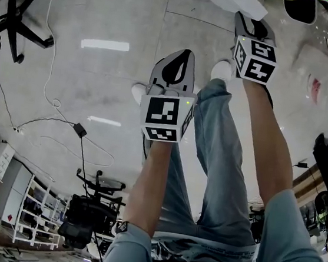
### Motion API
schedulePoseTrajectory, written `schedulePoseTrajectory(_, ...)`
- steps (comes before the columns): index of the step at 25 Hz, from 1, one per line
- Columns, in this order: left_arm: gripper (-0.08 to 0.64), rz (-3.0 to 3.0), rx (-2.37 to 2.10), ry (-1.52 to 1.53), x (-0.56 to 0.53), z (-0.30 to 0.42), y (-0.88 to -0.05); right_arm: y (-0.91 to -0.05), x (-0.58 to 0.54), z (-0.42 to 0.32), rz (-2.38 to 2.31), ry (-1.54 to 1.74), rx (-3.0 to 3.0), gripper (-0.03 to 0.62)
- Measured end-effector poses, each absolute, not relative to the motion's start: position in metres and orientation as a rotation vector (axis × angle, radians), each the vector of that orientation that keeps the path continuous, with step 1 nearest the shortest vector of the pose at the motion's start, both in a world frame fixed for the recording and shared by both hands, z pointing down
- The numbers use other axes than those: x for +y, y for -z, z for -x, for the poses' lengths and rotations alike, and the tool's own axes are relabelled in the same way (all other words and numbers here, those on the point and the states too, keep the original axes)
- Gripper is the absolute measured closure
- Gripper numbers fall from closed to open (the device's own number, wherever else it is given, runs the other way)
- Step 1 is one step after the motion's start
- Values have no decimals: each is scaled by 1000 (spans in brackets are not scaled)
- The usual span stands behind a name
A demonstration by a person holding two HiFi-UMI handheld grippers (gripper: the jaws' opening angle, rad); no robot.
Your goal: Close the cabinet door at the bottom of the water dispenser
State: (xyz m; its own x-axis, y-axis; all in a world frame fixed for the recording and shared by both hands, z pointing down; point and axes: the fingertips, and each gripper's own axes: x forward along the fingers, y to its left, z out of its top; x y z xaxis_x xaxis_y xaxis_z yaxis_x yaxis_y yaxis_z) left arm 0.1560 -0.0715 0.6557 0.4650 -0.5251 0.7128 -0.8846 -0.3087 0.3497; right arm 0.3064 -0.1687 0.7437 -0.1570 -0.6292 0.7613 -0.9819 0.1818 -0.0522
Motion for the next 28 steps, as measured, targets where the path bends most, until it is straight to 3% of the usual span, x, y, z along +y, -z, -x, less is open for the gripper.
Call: schedulePoseTrajectory(28,549,-1918,-1269,-581,-98,-184,-672,-745,-239,-344,-1393,-579,-1938,434)
